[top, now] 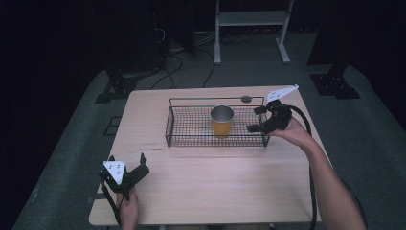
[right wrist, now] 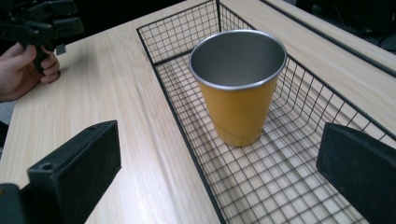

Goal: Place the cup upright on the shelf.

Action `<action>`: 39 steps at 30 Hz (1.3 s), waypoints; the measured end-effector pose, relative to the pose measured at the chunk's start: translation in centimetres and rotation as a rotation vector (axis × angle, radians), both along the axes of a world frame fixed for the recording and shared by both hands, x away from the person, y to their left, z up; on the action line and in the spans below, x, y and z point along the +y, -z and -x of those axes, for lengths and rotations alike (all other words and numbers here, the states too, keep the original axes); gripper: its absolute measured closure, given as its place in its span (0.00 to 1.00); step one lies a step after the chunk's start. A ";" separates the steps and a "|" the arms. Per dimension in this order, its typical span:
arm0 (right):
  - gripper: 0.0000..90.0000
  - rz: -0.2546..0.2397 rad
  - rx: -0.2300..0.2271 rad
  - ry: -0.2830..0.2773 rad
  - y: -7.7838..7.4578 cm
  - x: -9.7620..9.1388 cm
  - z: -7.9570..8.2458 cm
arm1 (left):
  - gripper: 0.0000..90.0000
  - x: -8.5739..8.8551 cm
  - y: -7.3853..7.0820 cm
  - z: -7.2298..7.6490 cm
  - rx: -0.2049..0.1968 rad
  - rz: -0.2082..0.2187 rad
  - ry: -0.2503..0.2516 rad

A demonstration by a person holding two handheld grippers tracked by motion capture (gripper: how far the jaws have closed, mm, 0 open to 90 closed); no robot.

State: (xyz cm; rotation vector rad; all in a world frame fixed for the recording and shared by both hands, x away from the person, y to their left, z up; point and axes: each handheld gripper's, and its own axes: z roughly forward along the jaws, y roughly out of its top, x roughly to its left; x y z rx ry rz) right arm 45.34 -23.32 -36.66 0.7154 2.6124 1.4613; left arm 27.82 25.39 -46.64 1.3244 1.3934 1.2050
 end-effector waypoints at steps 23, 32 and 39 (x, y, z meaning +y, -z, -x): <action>0.00 -0.027 -0.002 -0.009 0.9 -1.4 2.2 | 0.00 0.0 0.0 0.0 0.003 -0.004 0.003; 0.00 -0.040 -0.007 -0.009 1.4 -1.6 3.2 | 0.00 -0.1 0.0 0.0 0.002 -0.004 0.004; 0.00 -0.036 0.011 0.000 2.5 -2.4 3.7 | 0.00 -0.1 0.0 0.0 0.003 -0.007 0.003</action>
